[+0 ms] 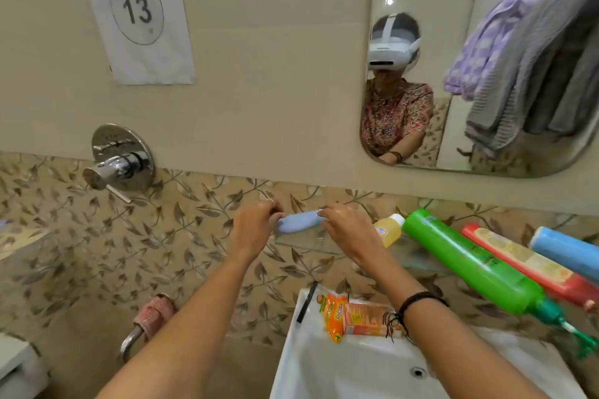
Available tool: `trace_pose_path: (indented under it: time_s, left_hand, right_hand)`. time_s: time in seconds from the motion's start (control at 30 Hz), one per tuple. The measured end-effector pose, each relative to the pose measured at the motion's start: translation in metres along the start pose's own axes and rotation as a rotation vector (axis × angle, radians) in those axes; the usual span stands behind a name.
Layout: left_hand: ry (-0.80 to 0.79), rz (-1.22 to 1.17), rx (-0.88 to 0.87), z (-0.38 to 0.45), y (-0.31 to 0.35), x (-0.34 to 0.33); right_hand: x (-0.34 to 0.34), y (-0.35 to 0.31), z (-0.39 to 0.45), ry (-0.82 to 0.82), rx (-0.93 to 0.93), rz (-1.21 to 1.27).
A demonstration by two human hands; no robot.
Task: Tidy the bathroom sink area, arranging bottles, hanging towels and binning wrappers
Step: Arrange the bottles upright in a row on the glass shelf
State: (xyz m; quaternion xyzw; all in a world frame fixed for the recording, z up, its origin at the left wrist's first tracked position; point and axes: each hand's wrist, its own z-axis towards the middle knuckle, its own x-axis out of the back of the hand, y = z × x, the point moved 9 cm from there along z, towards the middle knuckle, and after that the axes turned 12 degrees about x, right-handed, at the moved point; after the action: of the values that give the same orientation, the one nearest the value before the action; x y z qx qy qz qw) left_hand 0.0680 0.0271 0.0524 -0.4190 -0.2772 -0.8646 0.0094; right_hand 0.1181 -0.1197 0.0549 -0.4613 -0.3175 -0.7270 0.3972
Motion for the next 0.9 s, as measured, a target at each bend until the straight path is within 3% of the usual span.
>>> trace_pose_path:
  time_s: [0.1,0.27,0.5,0.6,0.7,0.8,0.9]
  left_hand:
    - [-0.098,-0.202,0.144,0.021,-0.022,-0.020]
    - [-0.527,-0.438,0.323,0.027,-0.032,-0.063]
    - [-0.630,-0.446,0.359,0.029,-0.037,-0.074]
    - [-0.654,-0.595,0.415,0.029,-0.031,-0.074]
    - [-0.653,-0.843,0.371,0.032,-0.007,-0.062]
    - [-0.669,-1.004,0.244,0.033,0.027,-0.045]
    - [-0.679,-1.039,0.114,0.029,0.058,-0.031]
  right_hand:
    - [-0.014,0.004,0.018,0.010,0.089,0.029]
    - [-0.026,0.003,0.033,0.061,0.163,-0.020]
    - [-0.030,0.003,0.030,0.144,0.193,0.032]
    - [-0.019,0.010,0.023,0.200,0.143,0.102]
    - [0.000,0.037,0.014,0.303,-0.078,0.350]
    - [0.004,0.063,0.007,0.363,-0.304,0.920]
    - [0.013,0.062,0.005,0.364,-0.301,1.244]
